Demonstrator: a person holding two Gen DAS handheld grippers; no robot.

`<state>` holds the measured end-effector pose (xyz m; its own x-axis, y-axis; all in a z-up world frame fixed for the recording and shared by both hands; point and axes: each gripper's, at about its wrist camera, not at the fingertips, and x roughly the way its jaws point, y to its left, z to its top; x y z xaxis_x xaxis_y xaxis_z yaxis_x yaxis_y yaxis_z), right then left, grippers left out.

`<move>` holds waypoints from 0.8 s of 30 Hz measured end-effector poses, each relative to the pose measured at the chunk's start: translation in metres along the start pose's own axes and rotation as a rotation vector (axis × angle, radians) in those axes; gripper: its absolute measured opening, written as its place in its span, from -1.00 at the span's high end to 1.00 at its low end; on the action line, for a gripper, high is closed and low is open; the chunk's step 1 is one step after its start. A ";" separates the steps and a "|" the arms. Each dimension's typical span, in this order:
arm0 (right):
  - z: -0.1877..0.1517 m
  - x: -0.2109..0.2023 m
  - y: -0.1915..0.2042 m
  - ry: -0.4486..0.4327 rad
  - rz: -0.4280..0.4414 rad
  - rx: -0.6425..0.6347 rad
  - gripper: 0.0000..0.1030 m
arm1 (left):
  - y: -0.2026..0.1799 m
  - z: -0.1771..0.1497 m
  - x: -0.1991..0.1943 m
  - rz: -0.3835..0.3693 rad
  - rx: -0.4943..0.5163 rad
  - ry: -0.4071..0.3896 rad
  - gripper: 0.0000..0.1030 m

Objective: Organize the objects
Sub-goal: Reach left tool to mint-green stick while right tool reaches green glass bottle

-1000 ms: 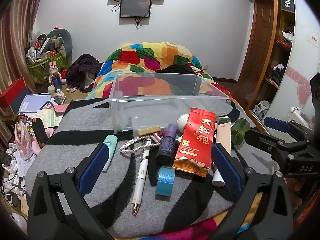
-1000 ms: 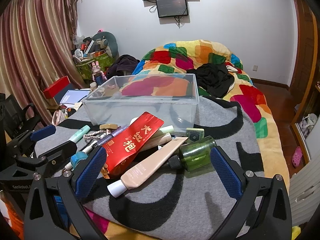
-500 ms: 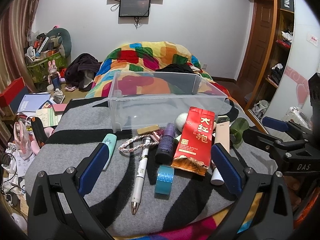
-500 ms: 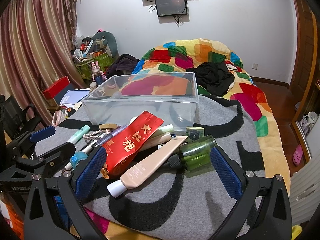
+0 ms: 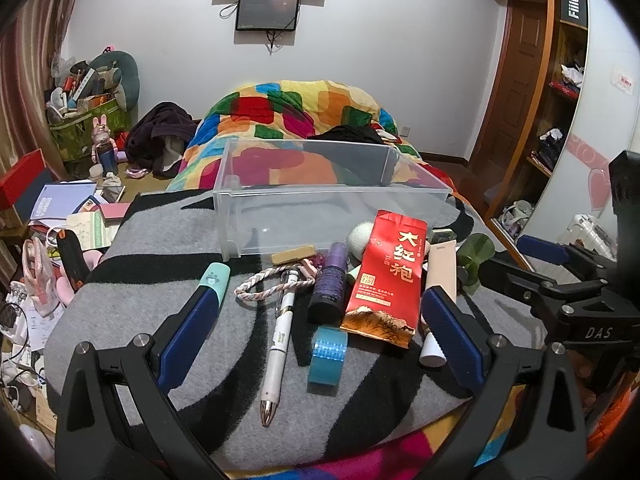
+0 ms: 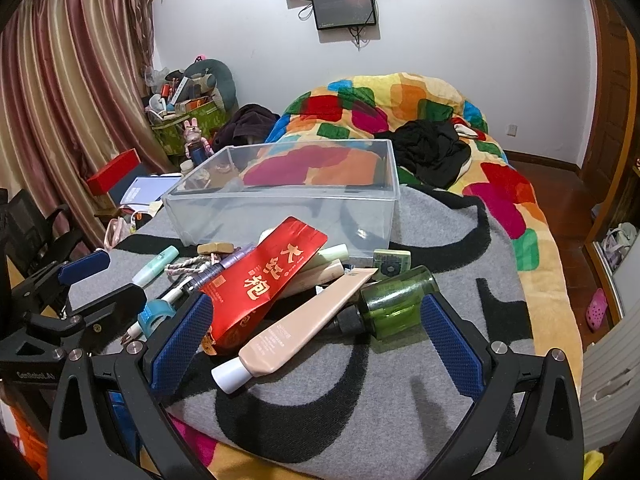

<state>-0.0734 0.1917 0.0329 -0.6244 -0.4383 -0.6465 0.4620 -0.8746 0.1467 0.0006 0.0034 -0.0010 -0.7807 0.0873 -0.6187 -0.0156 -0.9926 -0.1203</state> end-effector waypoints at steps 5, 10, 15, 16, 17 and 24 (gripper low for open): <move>-0.003 0.006 -0.008 0.008 -0.019 0.002 -1.00 | 0.013 -0.002 0.002 0.009 -0.019 0.015 -0.65; -0.002 0.009 -0.024 -0.002 -0.067 0.024 -0.99 | 0.039 -0.001 0.009 0.045 -0.076 0.037 -0.52; 0.000 0.014 -0.040 -0.002 -0.123 0.031 -0.97 | 0.065 -0.001 0.020 0.102 -0.108 0.064 -0.29; -0.001 0.015 -0.043 0.001 -0.130 0.034 -0.97 | 0.071 -0.001 0.024 0.113 -0.112 0.080 -0.26; 0.000 0.017 -0.047 0.005 -0.134 0.037 -0.97 | 0.075 -0.002 0.027 0.121 -0.115 0.093 -0.20; 0.001 0.036 -0.056 0.062 -0.135 0.021 -0.96 | 0.094 -0.010 0.055 0.165 -0.097 0.189 -0.03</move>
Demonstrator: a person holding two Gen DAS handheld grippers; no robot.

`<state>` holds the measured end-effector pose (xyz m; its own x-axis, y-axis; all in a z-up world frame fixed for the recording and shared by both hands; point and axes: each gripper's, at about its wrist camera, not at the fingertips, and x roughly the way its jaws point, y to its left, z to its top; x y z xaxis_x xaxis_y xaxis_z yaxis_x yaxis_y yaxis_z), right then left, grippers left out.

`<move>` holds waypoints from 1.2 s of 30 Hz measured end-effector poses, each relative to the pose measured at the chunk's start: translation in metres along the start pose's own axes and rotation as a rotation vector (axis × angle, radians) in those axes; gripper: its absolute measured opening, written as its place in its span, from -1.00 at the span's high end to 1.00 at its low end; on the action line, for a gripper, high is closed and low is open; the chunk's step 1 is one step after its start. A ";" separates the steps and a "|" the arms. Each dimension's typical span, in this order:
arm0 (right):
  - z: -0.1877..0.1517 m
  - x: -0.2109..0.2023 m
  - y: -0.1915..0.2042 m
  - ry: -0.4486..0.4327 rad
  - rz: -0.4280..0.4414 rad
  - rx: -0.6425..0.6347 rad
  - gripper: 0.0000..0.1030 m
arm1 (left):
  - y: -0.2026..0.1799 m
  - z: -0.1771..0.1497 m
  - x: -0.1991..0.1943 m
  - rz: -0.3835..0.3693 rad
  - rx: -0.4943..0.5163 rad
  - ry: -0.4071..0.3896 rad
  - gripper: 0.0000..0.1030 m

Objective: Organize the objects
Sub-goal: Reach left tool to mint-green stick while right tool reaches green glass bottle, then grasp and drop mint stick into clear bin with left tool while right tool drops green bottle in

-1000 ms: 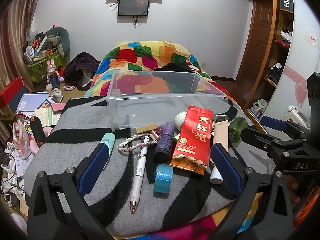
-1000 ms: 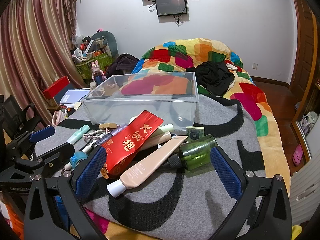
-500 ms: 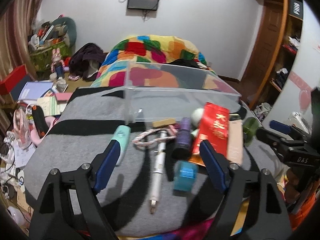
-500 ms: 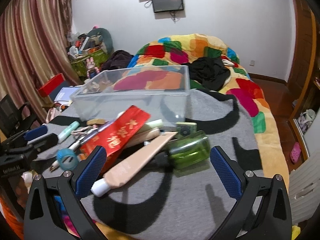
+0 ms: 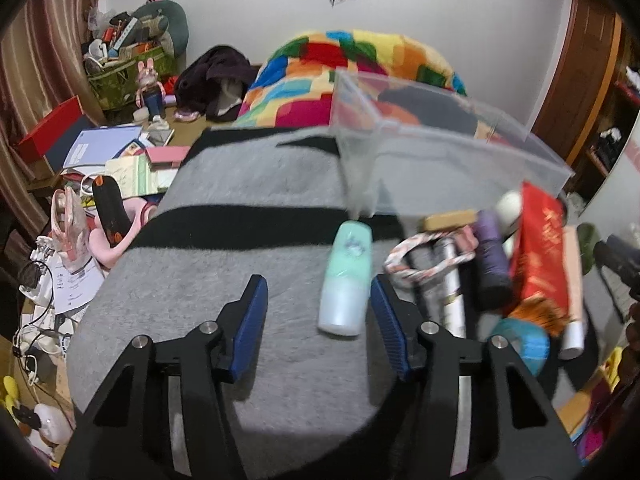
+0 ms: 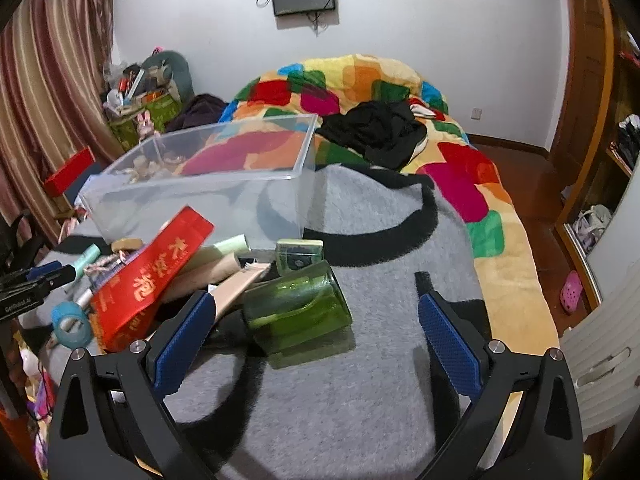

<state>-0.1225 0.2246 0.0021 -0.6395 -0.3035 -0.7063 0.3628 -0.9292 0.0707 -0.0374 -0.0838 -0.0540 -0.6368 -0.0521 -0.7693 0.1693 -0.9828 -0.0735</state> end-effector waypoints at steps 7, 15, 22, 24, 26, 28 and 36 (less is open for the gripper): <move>-0.002 0.014 0.002 0.045 0.045 -0.009 -0.63 | -0.004 0.007 0.012 0.011 0.049 -0.005 0.05; -0.001 0.010 -0.001 0.020 0.045 -0.005 -0.13 | -0.009 0.014 0.018 -0.005 0.059 -0.010 0.52; 0.002 -0.005 -0.012 -0.032 -0.049 0.016 -0.12 | -0.006 0.009 0.003 -0.015 0.030 -0.044 0.52; 0.007 -0.015 -0.015 -0.065 -0.064 0.031 -0.12 | -0.005 0.012 -0.007 -0.017 0.022 -0.070 0.52; 0.012 -0.024 -0.016 -0.095 -0.065 0.042 -0.12 | -0.005 0.017 -0.017 -0.032 0.013 -0.096 0.52; 0.021 -0.035 -0.014 -0.132 -0.050 0.049 -0.12 | -0.007 0.023 -0.027 -0.047 0.011 -0.125 0.52; 0.061 -0.041 0.012 -0.212 0.023 0.010 -0.12 | -0.029 0.056 -0.051 -0.104 0.046 -0.224 0.52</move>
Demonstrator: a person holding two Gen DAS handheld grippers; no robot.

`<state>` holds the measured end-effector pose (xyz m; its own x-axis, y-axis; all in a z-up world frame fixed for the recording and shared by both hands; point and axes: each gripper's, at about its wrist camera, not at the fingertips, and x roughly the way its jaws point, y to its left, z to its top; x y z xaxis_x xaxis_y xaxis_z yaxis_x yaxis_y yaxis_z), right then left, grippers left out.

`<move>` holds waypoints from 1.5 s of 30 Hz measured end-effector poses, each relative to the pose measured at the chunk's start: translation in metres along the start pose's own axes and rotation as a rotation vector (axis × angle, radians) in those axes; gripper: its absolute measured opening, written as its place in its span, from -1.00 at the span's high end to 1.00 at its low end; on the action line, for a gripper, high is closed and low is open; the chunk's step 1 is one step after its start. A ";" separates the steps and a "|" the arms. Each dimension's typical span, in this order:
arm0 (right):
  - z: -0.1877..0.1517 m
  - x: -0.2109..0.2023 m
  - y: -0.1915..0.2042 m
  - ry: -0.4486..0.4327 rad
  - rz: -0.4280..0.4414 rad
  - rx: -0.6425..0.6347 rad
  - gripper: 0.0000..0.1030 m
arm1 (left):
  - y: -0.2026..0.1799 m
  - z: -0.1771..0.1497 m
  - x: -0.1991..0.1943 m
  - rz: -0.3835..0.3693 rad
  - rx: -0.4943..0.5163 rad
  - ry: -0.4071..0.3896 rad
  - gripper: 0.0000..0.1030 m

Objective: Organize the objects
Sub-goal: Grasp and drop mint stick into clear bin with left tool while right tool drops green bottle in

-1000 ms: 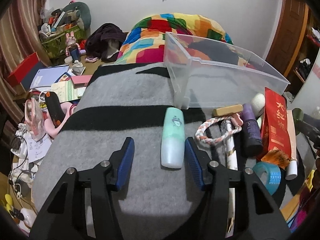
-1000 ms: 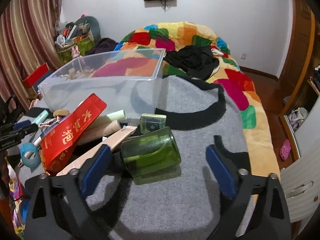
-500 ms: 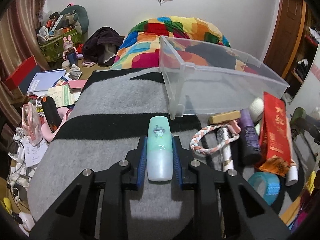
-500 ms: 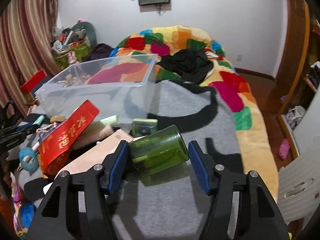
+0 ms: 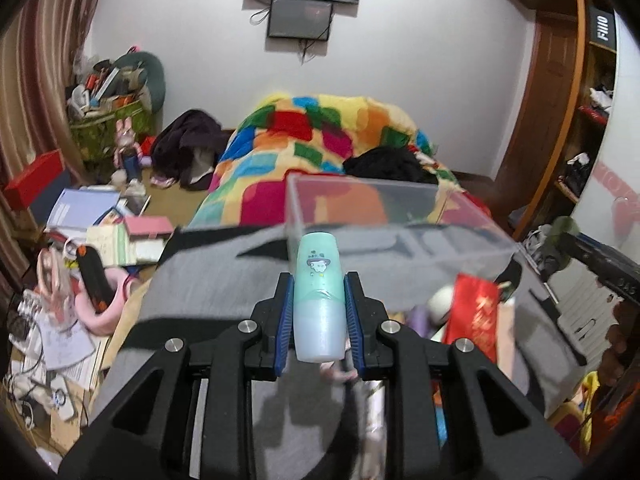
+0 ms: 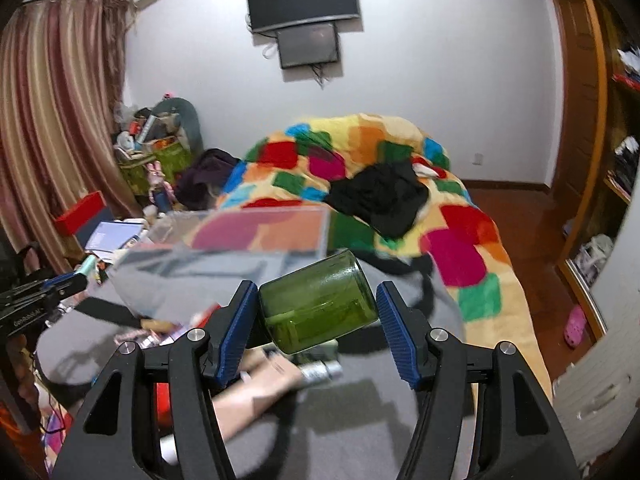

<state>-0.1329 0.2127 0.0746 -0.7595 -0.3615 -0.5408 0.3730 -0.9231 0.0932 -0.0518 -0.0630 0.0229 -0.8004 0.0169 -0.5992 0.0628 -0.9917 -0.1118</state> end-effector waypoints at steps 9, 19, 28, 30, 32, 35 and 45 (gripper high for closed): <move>0.029 0.048 0.028 0.054 0.047 -0.042 -0.12 | -0.017 0.032 0.036 -0.051 0.030 0.055 0.52; 0.030 0.106 0.036 0.183 0.022 -0.088 -0.12 | -0.023 0.042 0.089 -0.055 0.060 0.178 0.52; 0.020 0.135 0.052 0.278 0.005 -0.136 -0.12 | -0.026 0.038 0.110 -0.046 0.073 0.227 0.52; 0.017 0.139 0.053 0.295 0.009 -0.141 -0.12 | -0.026 0.037 0.110 -0.044 0.079 0.227 0.52; 0.017 0.140 0.053 0.297 0.007 -0.138 -0.13 | -0.027 0.037 0.112 -0.046 0.082 0.231 0.52; 0.018 0.140 0.053 0.308 0.014 -0.131 -0.14 | -0.027 0.037 0.111 -0.044 0.086 0.228 0.52; 0.018 0.130 0.051 0.302 0.041 -0.105 -0.27 | -0.033 0.038 0.096 -0.045 0.100 0.198 0.29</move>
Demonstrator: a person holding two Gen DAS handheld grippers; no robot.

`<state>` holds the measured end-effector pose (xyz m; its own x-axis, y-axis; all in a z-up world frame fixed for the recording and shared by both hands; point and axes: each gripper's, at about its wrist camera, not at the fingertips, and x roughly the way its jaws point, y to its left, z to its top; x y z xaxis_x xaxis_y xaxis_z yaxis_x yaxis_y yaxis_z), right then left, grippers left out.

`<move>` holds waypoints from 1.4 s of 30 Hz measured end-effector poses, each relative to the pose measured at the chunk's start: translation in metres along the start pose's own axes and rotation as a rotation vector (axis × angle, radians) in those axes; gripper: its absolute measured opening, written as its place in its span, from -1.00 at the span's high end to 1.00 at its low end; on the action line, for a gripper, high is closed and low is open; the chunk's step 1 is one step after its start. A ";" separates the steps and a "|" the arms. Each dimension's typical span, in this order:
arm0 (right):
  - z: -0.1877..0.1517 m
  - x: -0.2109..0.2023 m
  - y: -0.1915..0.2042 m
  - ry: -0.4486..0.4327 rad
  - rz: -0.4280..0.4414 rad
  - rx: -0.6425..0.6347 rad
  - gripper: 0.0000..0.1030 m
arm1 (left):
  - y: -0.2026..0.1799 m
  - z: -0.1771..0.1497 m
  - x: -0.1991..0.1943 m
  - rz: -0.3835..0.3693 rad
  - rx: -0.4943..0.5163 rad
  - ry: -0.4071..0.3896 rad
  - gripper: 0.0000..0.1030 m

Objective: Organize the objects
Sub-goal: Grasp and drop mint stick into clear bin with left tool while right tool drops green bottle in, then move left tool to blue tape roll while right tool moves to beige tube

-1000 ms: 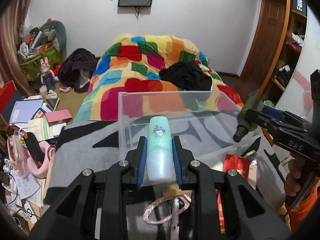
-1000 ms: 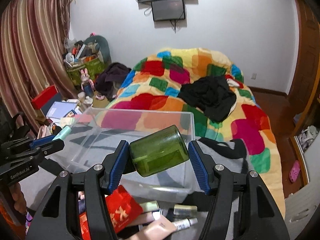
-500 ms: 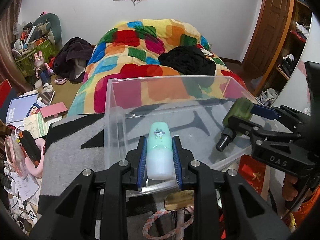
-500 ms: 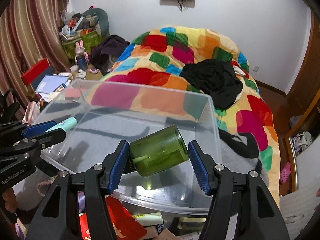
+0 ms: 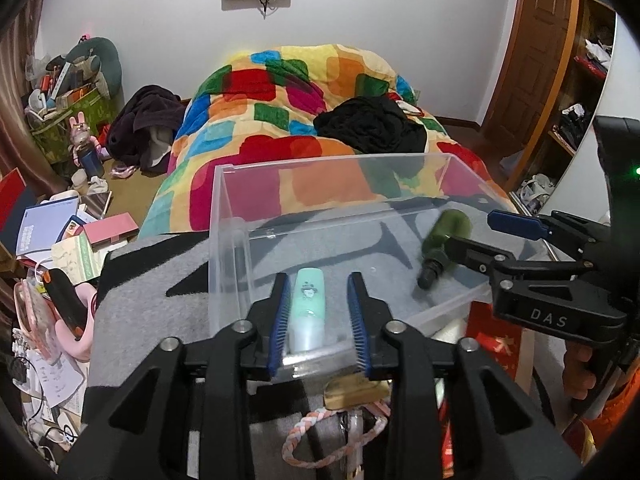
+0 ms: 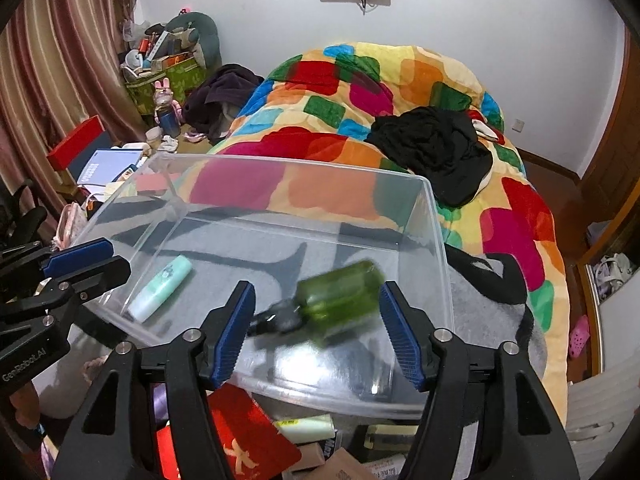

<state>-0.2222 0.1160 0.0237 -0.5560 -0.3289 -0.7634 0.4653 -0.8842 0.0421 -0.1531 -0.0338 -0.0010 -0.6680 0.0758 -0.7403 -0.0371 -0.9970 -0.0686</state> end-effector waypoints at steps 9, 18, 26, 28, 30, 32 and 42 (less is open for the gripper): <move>-0.013 -0.035 -0.007 -0.080 -0.008 0.019 -0.50 | -0.007 -0.011 -0.037 0.037 0.014 -0.099 -0.42; -0.045 -0.074 -0.019 -0.137 -0.020 0.036 -0.62 | -0.011 -0.044 -0.065 0.080 0.033 -0.148 -0.62; -0.090 -0.072 -0.027 -0.061 -0.002 0.085 -0.62 | -0.018 -0.087 -0.071 0.058 0.012 -0.104 -0.62; -0.100 -0.067 -0.029 -0.029 0.016 0.105 -0.62 | -0.022 -0.096 -0.074 0.052 0.010 -0.108 -0.62; -0.108 -0.064 -0.027 -0.002 0.053 0.127 -0.62 | -0.026 -0.104 -0.075 0.031 0.002 -0.102 -0.62; -0.112 -0.061 -0.023 0.013 0.068 0.132 -0.62 | -0.031 -0.110 -0.074 0.029 0.006 -0.093 -0.62; -0.134 -0.054 0.012 0.056 0.099 0.040 -0.60 | -0.039 -0.129 -0.067 0.000 -0.001 -0.055 0.10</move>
<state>-0.0942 0.1676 -0.0213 -0.4688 -0.3973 -0.7889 0.4874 -0.8612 0.1441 -0.0104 0.0027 -0.0350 -0.7075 0.0746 -0.7027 -0.0361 -0.9969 -0.0695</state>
